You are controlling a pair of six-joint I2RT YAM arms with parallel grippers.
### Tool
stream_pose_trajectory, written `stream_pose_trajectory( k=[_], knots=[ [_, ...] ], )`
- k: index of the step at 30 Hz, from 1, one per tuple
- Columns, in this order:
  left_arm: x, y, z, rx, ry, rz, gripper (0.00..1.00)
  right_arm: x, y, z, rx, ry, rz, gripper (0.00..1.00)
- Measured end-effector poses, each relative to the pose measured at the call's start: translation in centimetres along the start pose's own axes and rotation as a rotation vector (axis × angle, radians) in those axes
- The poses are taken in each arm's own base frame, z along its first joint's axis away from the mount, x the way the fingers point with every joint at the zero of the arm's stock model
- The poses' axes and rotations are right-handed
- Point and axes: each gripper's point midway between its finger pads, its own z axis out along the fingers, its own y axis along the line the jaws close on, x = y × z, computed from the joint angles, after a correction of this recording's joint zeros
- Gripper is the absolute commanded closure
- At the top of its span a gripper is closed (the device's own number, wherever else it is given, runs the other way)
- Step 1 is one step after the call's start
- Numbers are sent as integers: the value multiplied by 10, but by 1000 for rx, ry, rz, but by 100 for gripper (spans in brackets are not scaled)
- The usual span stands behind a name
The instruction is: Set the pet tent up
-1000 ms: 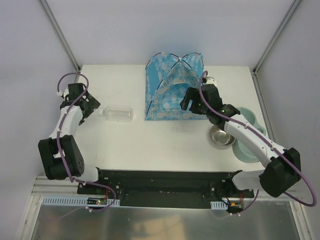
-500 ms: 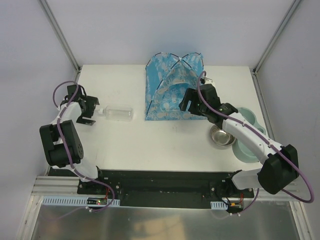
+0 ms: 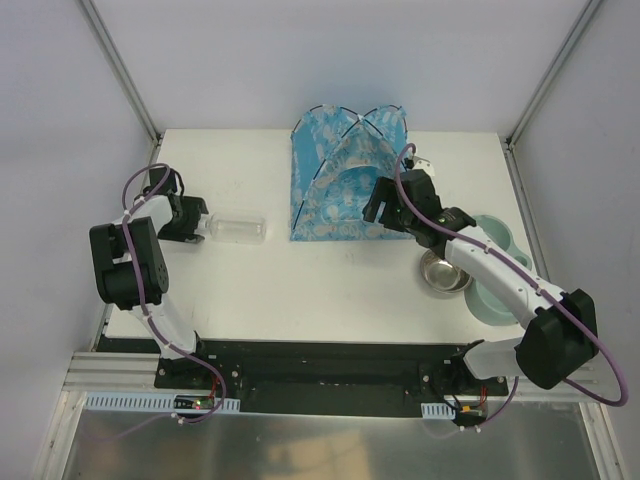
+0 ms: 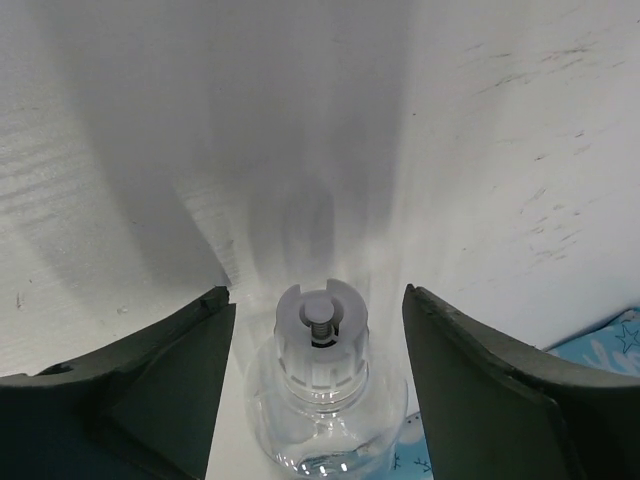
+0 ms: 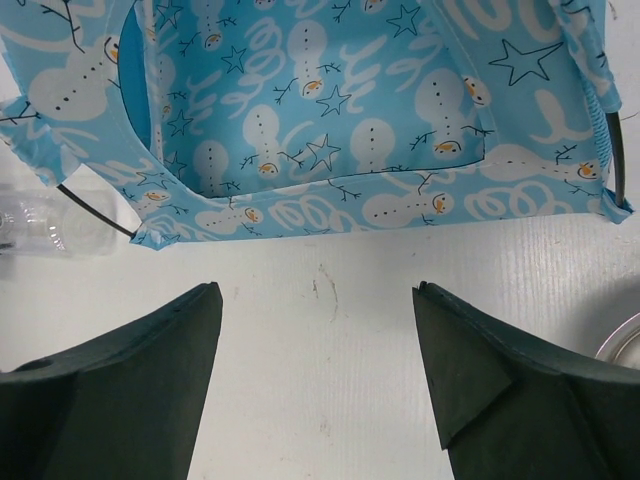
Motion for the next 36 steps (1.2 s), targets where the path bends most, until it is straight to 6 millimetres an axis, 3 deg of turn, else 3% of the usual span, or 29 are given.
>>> stream_pose_trajectory(
  k=[4, 11, 13, 21, 28, 30, 33, 36],
  knots=[
    [0, 0, 1, -3, 1, -1, 48, -1, -2, 1, 11, -6, 12, 17],
    [2, -1, 2, -2, 5, 4, 47, -1, -2, 1, 16, -10, 26, 14],
    [2, -1, 2, -2, 5, 7, 51, -1, 0, 0, 6, -5, 27, 13],
    [3, -1, 1, 2, 9, 28, 99, 5, 15, -9, -83, 35, 64, 13],
    [11, 0, -2, 14, 51, 36, 100, 19, 28, -15, -164, 94, 131, 13],
    [14, 2, -6, 22, 58, 38, 100, 23, 30, -17, -177, 106, 165, 6],
    [22, 4, -25, 57, 73, 41, 100, 27, 36, -19, -202, 106, 228, 1],
    [34, -1, -56, 139, 103, 27, 100, 33, 51, -24, -239, 106, 261, 1]
  ],
)
